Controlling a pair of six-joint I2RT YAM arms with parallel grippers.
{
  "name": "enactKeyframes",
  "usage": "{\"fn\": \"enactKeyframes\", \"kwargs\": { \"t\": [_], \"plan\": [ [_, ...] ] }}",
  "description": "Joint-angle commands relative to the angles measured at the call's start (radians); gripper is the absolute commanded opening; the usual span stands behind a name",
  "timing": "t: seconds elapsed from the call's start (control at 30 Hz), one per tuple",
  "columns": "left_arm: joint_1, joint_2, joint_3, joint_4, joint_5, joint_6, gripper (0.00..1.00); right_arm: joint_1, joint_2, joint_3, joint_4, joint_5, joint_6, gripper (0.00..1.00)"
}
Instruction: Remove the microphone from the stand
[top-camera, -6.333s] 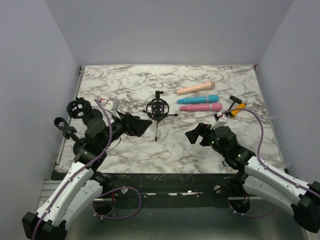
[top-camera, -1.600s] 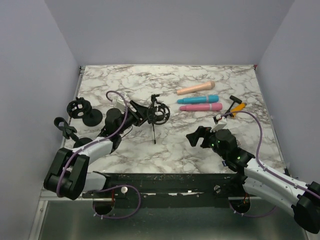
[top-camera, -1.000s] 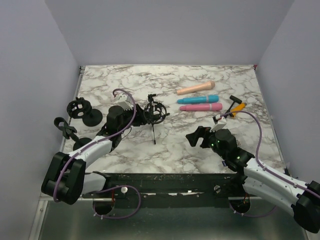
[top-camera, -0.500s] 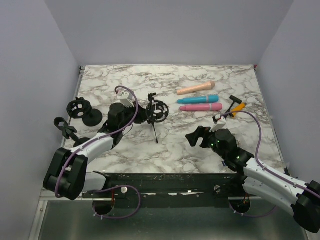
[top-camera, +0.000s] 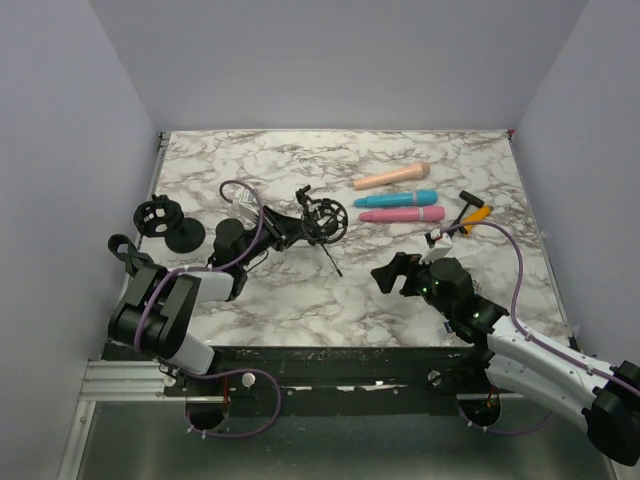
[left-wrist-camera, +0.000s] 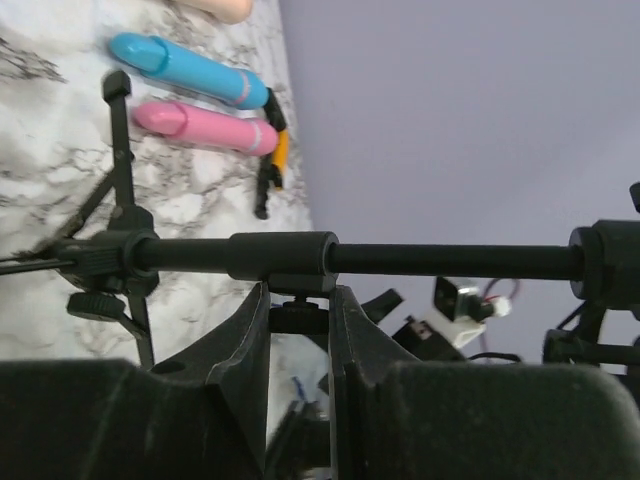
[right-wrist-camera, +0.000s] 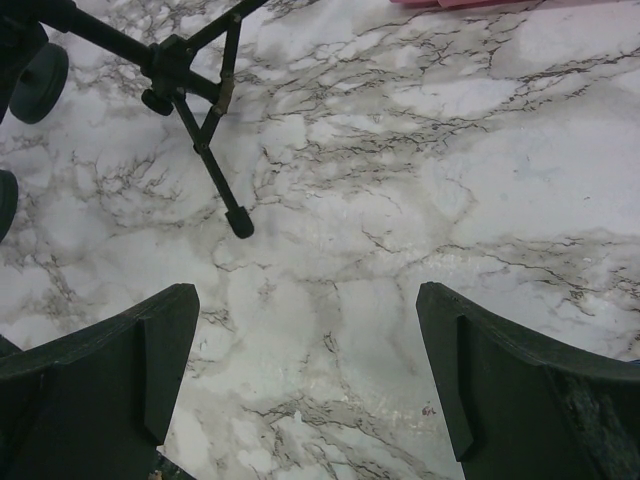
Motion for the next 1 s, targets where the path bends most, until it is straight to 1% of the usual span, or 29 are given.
{"fn": "enactKeyframes", "kwargs": {
  "t": [0.0, 0.07, 0.13, 0.2, 0.27, 0.43, 0.63, 0.67, 0.7, 0.77, 0.83, 0.97],
  "plan": [
    [-0.005, 0.112, -0.033, 0.411, 0.015, -0.398, 0.0, 0.007, 0.005, -0.007, 0.022, -0.01, -0.017, 1.0],
    [-0.006, 0.122, -0.033, 0.403, -0.002, -0.416, 0.0, 0.007, 0.005, -0.007, 0.021, -0.012, -0.017, 1.0],
    [-0.008, 0.107, -0.022, 0.351, -0.008, -0.389, 0.0, 0.007, 0.007, -0.006, 0.022, -0.013, -0.017, 1.0],
    [-0.015, 0.068, -0.02, 0.24, -0.029, -0.337, 0.0, 0.007, 0.007, -0.007, 0.022, -0.012, -0.017, 1.0],
    [-0.02, 0.035, -0.023, 0.161, -0.054, -0.299, 0.0, 0.007, 0.008, -0.006, 0.021, -0.011, -0.017, 1.0],
    [-0.025, 0.039, -0.029, 0.151, -0.076, -0.288, 0.0, 0.007, 0.014, -0.004, 0.023, -0.014, -0.017, 1.0],
    [-0.059, 0.034, -0.003, 0.011, -0.083, -0.178, 0.0, 0.007, 0.018, -0.001, 0.021, -0.014, -0.017, 1.0],
    [-0.06, 0.023, -0.005, -0.014, -0.082, -0.146, 0.1, 0.006, 0.018, -0.003, 0.02, -0.014, -0.017, 1.0],
    [-0.06, 0.011, -0.009, -0.033, -0.078, -0.123, 0.24, 0.007, 0.014, -0.003, 0.02, -0.012, -0.016, 1.0],
    [-0.06, -0.017, -0.02, -0.051, -0.072, -0.074, 0.39, 0.007, 0.011, -0.004, 0.021, -0.012, -0.015, 1.0],
    [-0.059, -0.061, -0.027, -0.096, -0.075, -0.032, 0.48, 0.007, 0.01, -0.006, 0.021, -0.012, -0.015, 1.0],
    [-0.059, -0.155, -0.042, -0.2, -0.077, 0.044, 0.57, 0.006, 0.013, -0.004, 0.021, -0.013, -0.016, 1.0]
  ]
}}
